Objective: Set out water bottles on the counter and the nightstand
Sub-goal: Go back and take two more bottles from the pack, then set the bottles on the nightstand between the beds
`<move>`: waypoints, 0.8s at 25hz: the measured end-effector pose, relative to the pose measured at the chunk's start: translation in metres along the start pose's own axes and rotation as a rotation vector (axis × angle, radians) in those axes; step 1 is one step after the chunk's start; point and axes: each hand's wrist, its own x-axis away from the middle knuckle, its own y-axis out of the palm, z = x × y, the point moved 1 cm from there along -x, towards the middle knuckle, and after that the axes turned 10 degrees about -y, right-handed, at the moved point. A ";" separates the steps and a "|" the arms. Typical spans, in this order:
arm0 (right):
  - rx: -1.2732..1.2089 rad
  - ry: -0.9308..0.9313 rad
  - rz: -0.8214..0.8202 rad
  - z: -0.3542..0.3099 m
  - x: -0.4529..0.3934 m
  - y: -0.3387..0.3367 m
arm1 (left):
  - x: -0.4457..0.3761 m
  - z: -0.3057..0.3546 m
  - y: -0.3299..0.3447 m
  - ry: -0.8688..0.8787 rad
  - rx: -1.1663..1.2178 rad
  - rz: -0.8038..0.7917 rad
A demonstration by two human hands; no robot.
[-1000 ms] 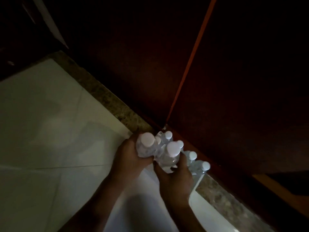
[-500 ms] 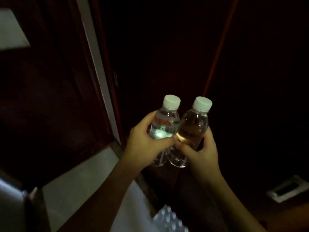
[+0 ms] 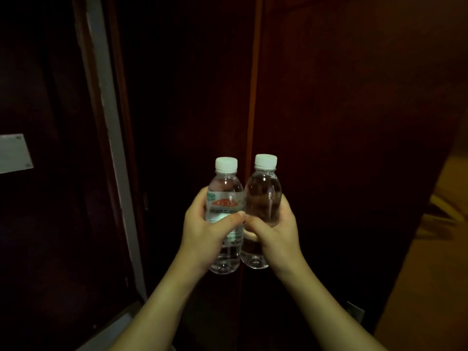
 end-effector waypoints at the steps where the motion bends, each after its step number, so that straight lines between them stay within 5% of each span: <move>1: 0.003 -0.004 0.015 -0.003 0.001 -0.008 | 0.001 0.000 0.008 0.002 0.014 -0.014; 8: 0.185 -0.057 0.282 -0.039 0.020 -0.089 | -0.003 -0.021 0.101 -0.034 0.192 -0.217; 14: 0.580 -0.169 0.691 -0.135 0.110 -0.187 | 0.063 -0.016 0.243 -0.176 0.434 -0.731; 20: 0.921 -0.250 1.246 -0.282 0.315 -0.256 | 0.272 0.041 0.377 -0.298 0.604 -1.275</move>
